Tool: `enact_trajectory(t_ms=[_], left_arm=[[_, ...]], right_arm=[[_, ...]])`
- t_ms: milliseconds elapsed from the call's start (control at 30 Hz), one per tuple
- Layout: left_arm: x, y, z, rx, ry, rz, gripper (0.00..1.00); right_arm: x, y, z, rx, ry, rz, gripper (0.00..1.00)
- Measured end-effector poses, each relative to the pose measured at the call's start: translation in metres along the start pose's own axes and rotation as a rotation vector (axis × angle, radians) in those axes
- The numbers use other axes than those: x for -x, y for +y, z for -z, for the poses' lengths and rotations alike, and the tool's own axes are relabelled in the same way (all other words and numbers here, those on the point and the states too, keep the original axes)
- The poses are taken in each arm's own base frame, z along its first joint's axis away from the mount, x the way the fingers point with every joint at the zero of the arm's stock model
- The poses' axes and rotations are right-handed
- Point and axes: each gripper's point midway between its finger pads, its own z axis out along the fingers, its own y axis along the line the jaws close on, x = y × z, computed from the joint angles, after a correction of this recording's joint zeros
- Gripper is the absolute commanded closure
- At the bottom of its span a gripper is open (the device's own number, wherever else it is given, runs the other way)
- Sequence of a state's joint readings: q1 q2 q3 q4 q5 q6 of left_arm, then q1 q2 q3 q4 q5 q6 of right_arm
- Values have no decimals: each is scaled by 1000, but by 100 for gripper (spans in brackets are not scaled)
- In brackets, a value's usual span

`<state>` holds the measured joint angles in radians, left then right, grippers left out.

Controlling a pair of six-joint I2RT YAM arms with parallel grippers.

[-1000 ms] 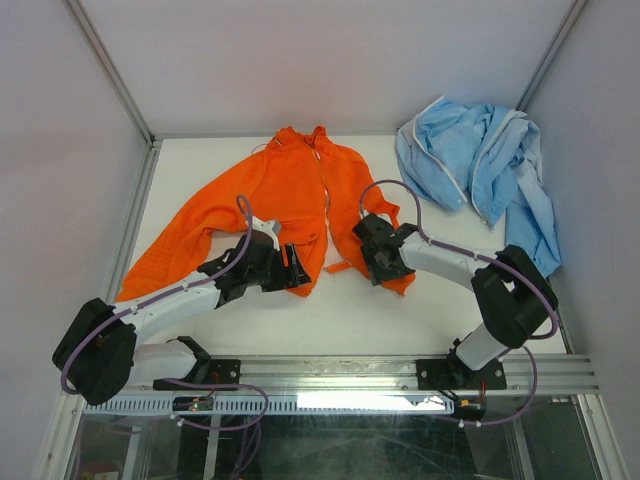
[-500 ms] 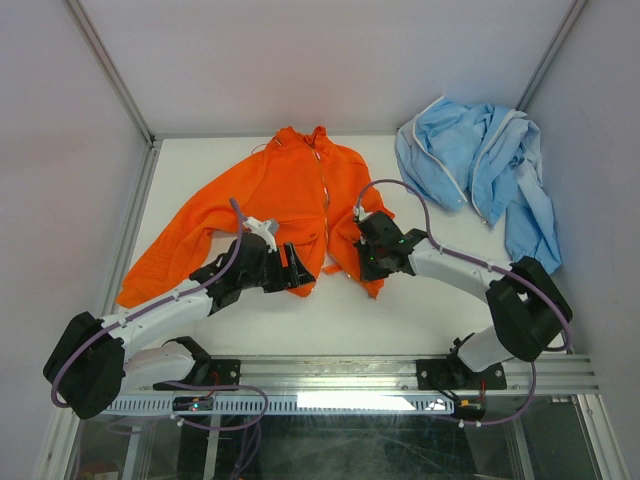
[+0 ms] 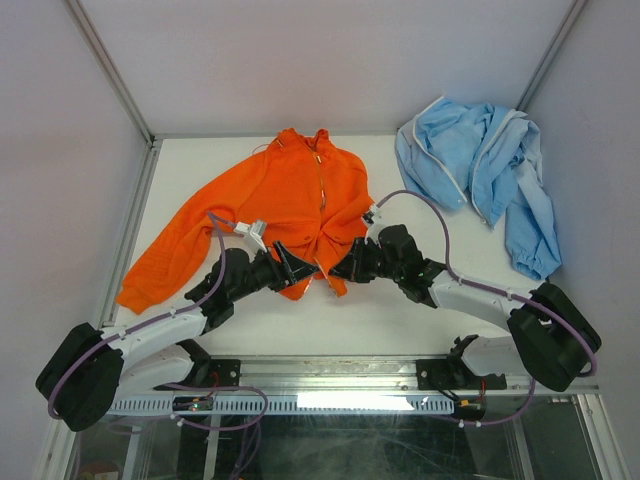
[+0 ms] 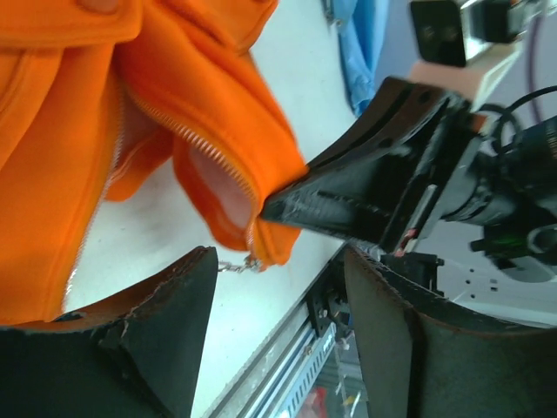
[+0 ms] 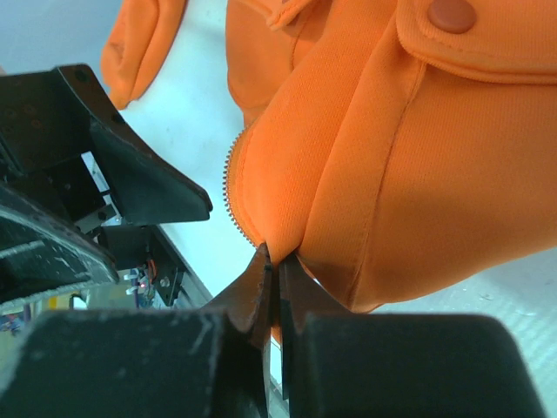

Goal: Zip up the jacket

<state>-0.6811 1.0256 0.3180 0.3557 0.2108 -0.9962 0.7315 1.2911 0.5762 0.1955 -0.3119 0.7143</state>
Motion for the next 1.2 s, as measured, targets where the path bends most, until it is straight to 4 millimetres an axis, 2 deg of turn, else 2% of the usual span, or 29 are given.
enact_trajectory(t_ms=[200,333,533,667,767,867,967,1000,1033,1067,1200], left_arm=[[10,-14,-9,-72,-41,29,57],[9,-9,-20,-74,-39,55,58],[7,-1,-24,-42,-35,103,53],[7,2,-27,-34,-36,111,57],[2,2,-30,-41,-24,109,68],[0,-3,-32,-62,-15,102,88],[-2,-7,-31,-78,-9,85,99],[-2,-5,-31,-74,-6,74,100],[-3,-6,-31,-74,-3,62,100],[-2,-6,-30,-71,-1,45,100],[6,-19,-27,-64,-3,-80,100]], right_arm=[[-8,5,-1,80,-33,-47,100],[-7,11,-1,121,-59,-54,100],[-3,24,1,171,-86,-45,100],[0,29,2,190,-97,-39,100],[1,31,2,201,-102,-35,100],[-3,29,2,199,-95,-36,94],[-6,25,2,189,-87,-32,94],[-7,25,3,187,-86,-32,90],[-7,24,5,184,-84,-31,68],[-8,24,7,177,-81,-27,61],[-11,14,17,118,-70,91,50]])
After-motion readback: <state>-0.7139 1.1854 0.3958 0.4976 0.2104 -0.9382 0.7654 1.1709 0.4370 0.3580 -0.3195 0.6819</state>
